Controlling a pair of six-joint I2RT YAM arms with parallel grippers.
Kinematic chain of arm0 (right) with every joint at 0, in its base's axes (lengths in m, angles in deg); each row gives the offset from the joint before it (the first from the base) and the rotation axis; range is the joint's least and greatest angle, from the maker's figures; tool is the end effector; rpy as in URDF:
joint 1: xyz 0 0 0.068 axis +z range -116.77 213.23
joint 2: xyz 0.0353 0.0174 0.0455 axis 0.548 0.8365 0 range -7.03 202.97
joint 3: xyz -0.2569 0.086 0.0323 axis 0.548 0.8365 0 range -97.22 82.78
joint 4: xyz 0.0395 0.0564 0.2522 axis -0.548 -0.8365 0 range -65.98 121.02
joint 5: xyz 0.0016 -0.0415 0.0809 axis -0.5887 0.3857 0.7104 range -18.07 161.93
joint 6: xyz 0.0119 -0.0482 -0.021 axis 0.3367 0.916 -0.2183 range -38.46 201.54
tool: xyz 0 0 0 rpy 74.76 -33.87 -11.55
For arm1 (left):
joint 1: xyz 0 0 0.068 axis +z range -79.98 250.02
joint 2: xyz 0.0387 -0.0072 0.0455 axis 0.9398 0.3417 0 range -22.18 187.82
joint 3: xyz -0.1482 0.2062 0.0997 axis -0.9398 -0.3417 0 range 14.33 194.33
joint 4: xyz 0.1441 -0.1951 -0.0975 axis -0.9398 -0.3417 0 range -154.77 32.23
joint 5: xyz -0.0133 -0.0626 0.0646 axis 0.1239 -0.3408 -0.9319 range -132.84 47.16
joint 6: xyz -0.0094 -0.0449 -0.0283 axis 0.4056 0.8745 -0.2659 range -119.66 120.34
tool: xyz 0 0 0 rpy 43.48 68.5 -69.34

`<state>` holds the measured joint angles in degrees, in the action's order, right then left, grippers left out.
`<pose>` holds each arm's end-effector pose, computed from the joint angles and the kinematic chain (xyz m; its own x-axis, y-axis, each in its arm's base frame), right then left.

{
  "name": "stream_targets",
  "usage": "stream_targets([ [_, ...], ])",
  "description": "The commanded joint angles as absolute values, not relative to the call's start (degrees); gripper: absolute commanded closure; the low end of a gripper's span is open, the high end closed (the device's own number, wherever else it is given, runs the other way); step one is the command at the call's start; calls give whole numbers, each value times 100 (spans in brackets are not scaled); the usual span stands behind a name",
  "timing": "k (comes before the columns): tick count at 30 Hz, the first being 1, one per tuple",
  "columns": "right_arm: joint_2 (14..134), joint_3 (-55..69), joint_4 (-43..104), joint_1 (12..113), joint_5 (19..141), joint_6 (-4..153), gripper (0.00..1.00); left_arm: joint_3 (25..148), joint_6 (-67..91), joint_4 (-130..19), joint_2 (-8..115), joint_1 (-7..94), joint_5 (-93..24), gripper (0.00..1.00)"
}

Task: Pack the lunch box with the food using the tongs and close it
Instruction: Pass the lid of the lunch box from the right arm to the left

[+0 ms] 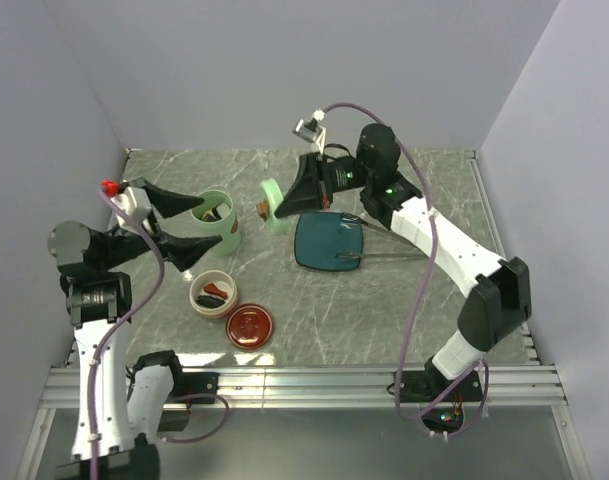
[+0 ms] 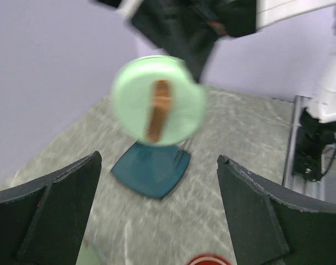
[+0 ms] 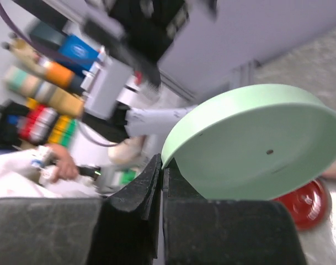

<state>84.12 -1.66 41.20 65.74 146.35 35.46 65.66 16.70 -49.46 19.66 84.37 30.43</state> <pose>0.2843 0.2219 0.4135 -0.6526 -0.1865 -0.7344 -0.6994 -0.2247 0.6785 0.1395 0.0005 0.4150 0.0556 -0.0695 -0.9960 0.8626 0.5057 0.0128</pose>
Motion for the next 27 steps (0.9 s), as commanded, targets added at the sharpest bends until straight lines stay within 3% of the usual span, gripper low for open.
stream_targets([
  [1,8595,-168,8443,6452,14700,-366,100,6539,1528,-4196,1974,7584,2336,9],
  [7,8622,104,9815,6373,13778,-1739,100,6241,3424,-2240,2333,7028,1131,17],
  [13,8552,333,10309,6373,13399,-2278,100,6503,4305,-1472,2816,6625,743,31],
  [27,8833,693,11381,6540,12757,-3193,100,6750,4244,-724,3450,5684,629,33],
])
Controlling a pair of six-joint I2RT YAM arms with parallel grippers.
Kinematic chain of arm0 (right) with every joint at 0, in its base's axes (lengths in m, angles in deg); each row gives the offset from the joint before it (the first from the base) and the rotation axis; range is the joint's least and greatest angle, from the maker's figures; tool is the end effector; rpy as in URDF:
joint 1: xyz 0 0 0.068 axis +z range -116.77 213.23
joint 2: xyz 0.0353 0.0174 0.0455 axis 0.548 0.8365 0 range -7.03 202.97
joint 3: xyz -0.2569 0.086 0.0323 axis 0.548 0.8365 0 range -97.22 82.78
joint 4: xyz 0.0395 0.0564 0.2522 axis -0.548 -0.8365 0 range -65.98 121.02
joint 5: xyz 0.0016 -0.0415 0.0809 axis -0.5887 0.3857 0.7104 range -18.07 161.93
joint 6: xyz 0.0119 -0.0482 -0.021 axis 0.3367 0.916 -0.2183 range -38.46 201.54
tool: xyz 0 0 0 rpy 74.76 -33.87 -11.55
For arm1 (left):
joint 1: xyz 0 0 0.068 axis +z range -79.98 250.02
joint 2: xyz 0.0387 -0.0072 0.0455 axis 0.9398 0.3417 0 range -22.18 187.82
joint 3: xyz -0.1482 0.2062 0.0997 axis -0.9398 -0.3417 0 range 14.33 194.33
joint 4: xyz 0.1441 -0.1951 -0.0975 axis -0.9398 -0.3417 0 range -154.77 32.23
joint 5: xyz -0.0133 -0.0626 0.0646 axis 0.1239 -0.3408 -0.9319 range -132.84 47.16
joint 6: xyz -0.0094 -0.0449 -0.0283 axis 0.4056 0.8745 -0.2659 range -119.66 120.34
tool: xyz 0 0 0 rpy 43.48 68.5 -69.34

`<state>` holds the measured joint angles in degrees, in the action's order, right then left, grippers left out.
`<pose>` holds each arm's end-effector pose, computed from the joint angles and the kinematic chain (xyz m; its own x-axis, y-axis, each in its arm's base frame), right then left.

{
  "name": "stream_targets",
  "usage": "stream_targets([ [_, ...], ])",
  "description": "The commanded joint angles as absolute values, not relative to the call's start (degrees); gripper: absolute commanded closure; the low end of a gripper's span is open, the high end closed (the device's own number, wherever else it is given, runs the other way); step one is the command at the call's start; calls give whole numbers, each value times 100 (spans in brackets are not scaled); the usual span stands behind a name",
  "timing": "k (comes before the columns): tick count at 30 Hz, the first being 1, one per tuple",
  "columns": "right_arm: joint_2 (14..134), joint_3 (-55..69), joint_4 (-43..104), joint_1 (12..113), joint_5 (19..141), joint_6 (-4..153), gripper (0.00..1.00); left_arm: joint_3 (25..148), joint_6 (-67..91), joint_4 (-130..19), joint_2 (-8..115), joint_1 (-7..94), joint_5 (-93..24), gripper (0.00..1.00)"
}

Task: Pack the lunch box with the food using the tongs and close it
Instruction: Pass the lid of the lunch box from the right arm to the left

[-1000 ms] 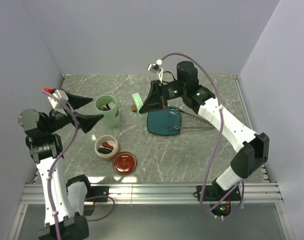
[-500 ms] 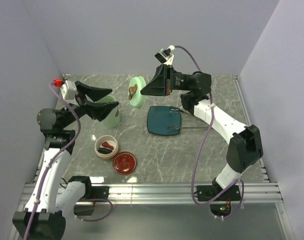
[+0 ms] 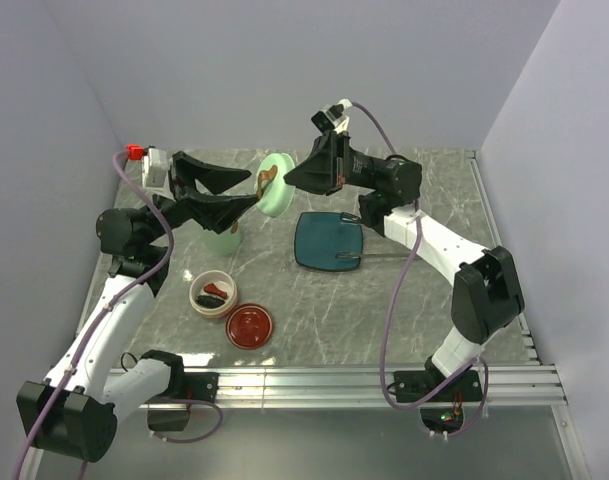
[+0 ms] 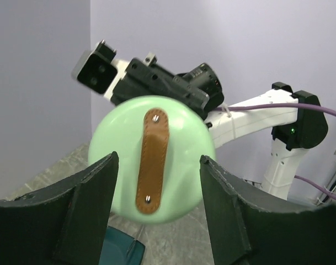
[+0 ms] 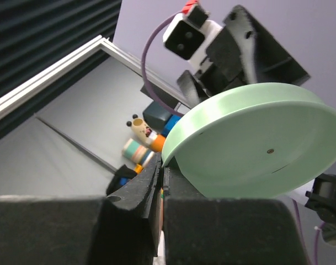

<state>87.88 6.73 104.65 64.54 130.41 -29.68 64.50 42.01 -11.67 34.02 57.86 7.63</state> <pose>0.2809 0.2064 0.4298 -0.8975 0.0246 -0.4403 -0.4002 -0.4649 0.7898 0.1868 -0.0684 0.4291 -0.0026 -0.4323 -0.9017 0.9496 0.2817 -0.1378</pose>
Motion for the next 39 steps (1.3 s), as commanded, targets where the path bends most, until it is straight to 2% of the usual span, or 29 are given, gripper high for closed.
stream_targets([
  [1,8833,685,11390,6601,12748,-3193,100,6802,4227,-758,3503,5649,620,34],
  [17,8816,553,11706,6716,12625,-3316,100,6768,4006,-1269,3565,5385,383,44],
  [32,8780,403,11900,6698,12493,-3483,100,6794,4262,-1224,3661,5394,453,65],
  [33,8780,412,11935,6689,12493,-3500,100,6811,4253,-1233,3670,5394,453,67],
  [37,8780,421,11848,6698,12572,-3474,100,6882,4253,-1347,3705,5394,497,91],
  [38,8780,430,11786,6689,12598,-3448,99,6891,4236,-1382,3714,5394,506,94],
  [39,8798,430,11664,6681,12642,-3395,81,6926,4209,-1513,3714,5394,514,97],
])
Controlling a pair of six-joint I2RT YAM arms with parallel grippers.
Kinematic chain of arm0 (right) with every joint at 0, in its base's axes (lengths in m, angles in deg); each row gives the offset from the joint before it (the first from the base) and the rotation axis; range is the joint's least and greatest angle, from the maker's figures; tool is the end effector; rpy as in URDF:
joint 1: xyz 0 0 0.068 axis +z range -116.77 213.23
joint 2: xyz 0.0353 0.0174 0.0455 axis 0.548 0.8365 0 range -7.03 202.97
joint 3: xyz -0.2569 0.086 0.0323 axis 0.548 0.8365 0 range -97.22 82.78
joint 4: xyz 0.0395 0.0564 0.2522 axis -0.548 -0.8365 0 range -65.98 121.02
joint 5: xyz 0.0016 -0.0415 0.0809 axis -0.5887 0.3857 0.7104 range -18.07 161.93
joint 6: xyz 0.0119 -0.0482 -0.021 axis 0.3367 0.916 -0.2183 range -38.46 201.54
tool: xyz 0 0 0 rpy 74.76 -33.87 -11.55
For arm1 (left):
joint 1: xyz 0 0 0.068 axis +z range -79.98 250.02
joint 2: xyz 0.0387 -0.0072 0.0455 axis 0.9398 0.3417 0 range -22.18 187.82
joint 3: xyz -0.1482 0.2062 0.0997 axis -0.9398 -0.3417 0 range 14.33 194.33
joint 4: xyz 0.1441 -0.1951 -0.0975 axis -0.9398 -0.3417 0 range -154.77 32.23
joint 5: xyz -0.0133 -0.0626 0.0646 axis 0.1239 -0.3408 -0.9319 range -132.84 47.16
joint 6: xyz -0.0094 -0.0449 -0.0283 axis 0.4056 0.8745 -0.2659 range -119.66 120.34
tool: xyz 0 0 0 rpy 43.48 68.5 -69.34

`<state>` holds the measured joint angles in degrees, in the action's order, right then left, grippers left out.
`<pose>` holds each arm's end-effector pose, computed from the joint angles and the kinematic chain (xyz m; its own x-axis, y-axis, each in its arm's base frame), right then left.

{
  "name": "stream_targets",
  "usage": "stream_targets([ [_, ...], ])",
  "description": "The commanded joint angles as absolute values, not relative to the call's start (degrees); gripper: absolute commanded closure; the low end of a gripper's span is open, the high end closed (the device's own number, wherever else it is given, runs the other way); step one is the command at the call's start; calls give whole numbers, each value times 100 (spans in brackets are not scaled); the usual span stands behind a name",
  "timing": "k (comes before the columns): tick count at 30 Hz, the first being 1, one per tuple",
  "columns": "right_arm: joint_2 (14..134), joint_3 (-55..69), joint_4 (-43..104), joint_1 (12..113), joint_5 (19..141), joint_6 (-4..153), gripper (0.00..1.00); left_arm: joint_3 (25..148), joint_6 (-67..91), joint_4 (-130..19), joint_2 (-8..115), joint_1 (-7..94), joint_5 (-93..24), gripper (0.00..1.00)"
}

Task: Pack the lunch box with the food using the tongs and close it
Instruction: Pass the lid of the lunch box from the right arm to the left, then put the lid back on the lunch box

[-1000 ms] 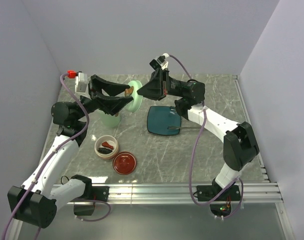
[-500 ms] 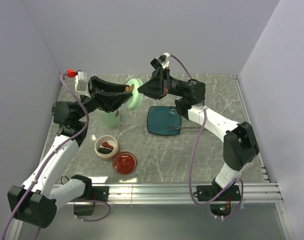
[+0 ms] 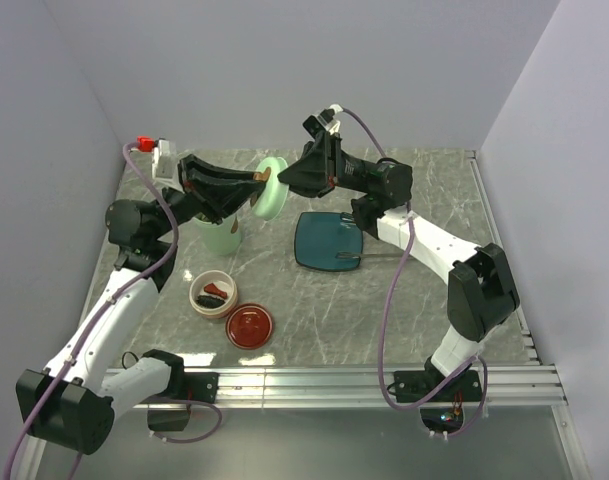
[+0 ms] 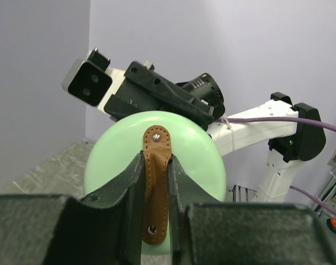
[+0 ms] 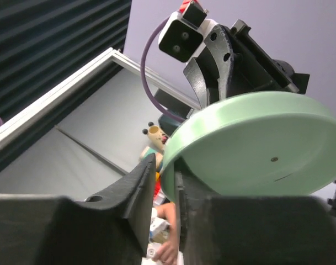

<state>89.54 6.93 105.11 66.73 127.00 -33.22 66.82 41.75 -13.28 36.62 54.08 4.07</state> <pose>0.2814 0.2213 0.4210 -0.9377 0.0030 -0.3476 -0.3045 -0.4891 0.8173 0.1954 -0.0828 0.4328 -0.0433 -0.4575 -0.8881 0.9479 0.2621 -0.1812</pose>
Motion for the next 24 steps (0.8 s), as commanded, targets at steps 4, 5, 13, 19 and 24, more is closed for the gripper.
stream_targets([
  [4,8781,509,11251,6584,12958,-3105,45,7057,3990,-2101,3697,5464,471,99],
  [5,8772,544,11180,6575,13089,-3053,41,7075,3963,-2199,3688,5534,505,99],
  [13,8676,737,9609,6066,13960,-1727,7,7891,2782,-4262,3915,6228,401,99],
  [19,8149,12,3788,5547,13964,3171,0,9368,337,-7620,4741,6448,-846,99],
  [24,8016,-950,10,5547,12468,6887,0,10554,-431,-9344,5778,6457,-1822,99],
])
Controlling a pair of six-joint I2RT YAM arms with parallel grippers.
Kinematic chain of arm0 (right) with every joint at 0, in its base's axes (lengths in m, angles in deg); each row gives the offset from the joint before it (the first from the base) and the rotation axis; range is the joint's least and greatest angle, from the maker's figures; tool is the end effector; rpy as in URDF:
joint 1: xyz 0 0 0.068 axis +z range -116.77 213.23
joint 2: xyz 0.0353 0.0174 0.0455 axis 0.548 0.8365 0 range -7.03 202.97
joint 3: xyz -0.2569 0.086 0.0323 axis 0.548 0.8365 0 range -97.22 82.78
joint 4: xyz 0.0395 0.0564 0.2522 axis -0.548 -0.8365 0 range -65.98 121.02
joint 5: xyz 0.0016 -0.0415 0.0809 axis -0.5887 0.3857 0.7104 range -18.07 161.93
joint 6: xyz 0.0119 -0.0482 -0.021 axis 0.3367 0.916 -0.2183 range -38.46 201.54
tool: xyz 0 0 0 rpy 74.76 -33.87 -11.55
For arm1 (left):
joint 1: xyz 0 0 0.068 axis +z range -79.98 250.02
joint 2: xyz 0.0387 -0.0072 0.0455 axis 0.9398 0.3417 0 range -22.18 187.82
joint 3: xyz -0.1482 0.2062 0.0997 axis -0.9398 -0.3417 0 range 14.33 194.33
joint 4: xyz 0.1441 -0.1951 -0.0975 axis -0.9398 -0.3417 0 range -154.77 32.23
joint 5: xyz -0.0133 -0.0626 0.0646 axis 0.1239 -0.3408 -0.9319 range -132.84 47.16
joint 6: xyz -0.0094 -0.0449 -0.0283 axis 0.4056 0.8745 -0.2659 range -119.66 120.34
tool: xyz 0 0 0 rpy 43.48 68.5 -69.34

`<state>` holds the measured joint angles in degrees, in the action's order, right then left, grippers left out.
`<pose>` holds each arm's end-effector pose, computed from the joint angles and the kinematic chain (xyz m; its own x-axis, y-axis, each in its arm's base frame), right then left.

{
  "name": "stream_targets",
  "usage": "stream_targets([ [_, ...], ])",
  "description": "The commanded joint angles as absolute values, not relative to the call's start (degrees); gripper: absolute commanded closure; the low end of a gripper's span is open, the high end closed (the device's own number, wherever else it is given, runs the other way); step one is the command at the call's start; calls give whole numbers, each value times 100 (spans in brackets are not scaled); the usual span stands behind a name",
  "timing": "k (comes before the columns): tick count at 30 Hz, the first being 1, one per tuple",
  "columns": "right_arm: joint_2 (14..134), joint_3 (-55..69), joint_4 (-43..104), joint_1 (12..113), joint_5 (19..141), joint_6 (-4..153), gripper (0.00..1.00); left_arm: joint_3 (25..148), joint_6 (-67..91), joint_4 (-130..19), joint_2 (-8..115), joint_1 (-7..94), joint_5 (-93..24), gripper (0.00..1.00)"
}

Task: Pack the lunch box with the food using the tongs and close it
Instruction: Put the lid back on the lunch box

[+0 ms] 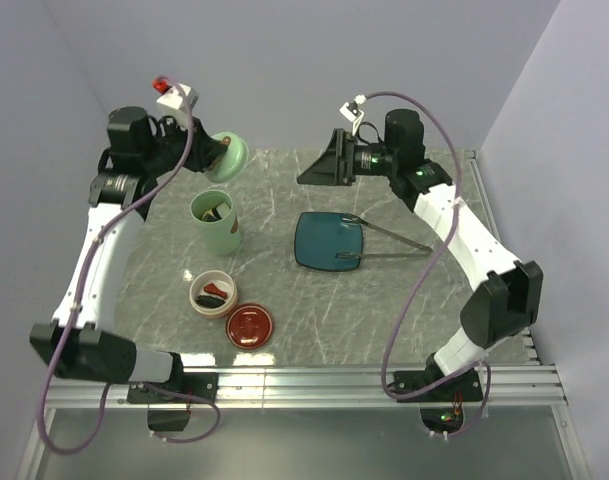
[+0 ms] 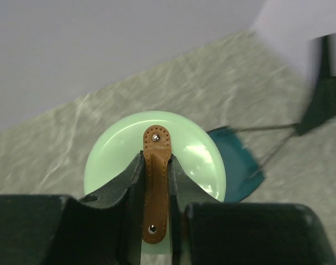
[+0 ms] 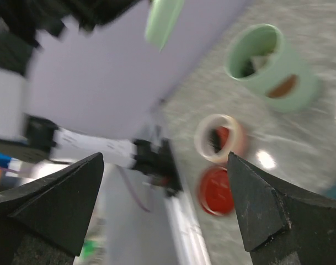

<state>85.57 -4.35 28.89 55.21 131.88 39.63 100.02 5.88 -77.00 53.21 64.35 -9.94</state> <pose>0.3339 0.1680 0.4015 -0.7479 0.0589 -0.6612 -0.6497 0.1397 0.7473 0.2830 -0.0475 0.4557 -0.2132 -0.0603 -0.9752 0.5992 0.7803 -0.1792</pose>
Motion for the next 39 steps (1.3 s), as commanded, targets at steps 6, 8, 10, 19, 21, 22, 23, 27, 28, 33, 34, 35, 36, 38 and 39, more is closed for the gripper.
stream_targets([
  [6,7622,-907,-677,5459,11773,7881,0,10512,-520,-9443,6122,6457,-2816,99],
  [8,7472,-775,-686,5468,11449,8056,0,10389,-554,-9442,6201,6457,-2895,99],
  [10,7322,-704,-747,5459,11290,8101,0,10345,-520,-9530,6403,6457,-2922,100],
  [19,7146,-739,-1134,5459,10876,8479,0,9756,-177,-8898,6623,6466,-2931,100],
  [21,7137,-739,-1134,5459,10876,8479,0,9668,-142,-8810,6641,6457,-2940,100],
  [22,7137,-748,-1134,5459,10859,8497,0,9642,-115,-8783,6658,6466,-2922,100],
  [23,7146,-748,-1143,5459,10850,8497,0,9581,-98,-8774,6667,6466,-2905,100],
  [27,7181,-757,-1099,5468,10849,8462,0,9273,-54,-8555,6606,6466,-2887,100],
  [28,7189,-757,-1099,5459,10858,8453,0,9229,-54,-8502,6597,6466,-2904,100],
  [33,7198,-774,-1108,5459,10876,8462,0,9079,-27,-8493,6650,6466,-2852,100],
  [34,7216,-774,-1116,5468,10885,8462,0,9062,-19,-8493,6650,6466,-2834,100],
  [35,7216,-792,-1125,5468,10885,8462,0,9044,-10,-8493,6650,6466,-2817,100],
  [36,7233,-792,-1143,5468,10893,8462,0,9035,-1,-8493,6641,6466,-2799,100],
  [38,7242,-818,-1152,5459,10894,8470,0,8992,-1,-8511,6632,6466,-2799,100],
  [39,7234,-818,-1152,5459,10885,8479,0,8965,-1,-8511,6606,6466,-2816,100],
])
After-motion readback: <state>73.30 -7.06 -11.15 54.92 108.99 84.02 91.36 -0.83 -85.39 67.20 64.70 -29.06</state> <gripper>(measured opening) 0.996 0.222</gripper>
